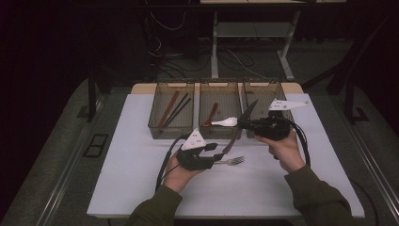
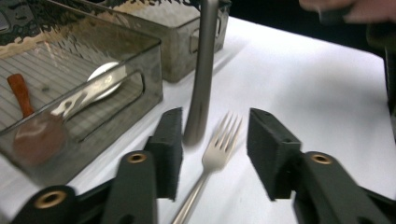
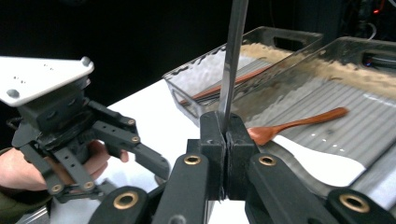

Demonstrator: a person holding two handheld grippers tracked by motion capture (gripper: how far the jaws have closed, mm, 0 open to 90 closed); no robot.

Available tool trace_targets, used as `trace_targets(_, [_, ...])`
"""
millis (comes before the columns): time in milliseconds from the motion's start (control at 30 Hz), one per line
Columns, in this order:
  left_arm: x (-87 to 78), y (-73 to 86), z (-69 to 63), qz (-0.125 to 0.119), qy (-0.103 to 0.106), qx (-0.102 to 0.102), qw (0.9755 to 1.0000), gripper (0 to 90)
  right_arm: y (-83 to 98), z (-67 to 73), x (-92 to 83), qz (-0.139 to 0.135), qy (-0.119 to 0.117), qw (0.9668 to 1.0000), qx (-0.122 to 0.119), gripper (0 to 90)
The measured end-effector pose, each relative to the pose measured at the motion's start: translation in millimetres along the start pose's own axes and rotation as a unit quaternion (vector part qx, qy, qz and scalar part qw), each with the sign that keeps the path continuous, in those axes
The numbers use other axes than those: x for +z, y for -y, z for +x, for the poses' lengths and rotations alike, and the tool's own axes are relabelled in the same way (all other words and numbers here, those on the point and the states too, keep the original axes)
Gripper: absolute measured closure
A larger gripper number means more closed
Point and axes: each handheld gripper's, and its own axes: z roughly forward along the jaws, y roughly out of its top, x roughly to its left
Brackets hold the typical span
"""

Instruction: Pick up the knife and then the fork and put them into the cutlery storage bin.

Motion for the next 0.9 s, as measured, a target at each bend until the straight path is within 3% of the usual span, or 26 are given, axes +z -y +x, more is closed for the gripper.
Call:
trace_targets(300, [-28.7, 25.7, 10.6, 0.010, -0.010, -0.012, 0.9998, 41.0, -26.7, -19.5, -27.7, -0.020, 0.041, 0.9989, -0.009, 88.4])
trace_targets(500, [-49.1, 39.9, 19.6, 0.010, -0.027, -0.014, 0.9995, 34.6, -41.4, -38.4, -47.2, -0.035, 0.080, 0.9961, -0.008, 88.4])
trace_targets(767, [-66.5, 58.8, 25.8, 0.018, -0.040, -0.026, 0.9987, 22.2, -46.0, -65.9, -69.8, -0.033, 0.147, 0.9886, -0.007, 88.4])
trace_targets(900, [-69.4, 66.1, 26.5, 0.024, -0.044, -0.034, 0.9982, 14.5, -43.8, -80.9, -76.6, -0.013, 0.180, 0.9835, -0.008, 88.4])
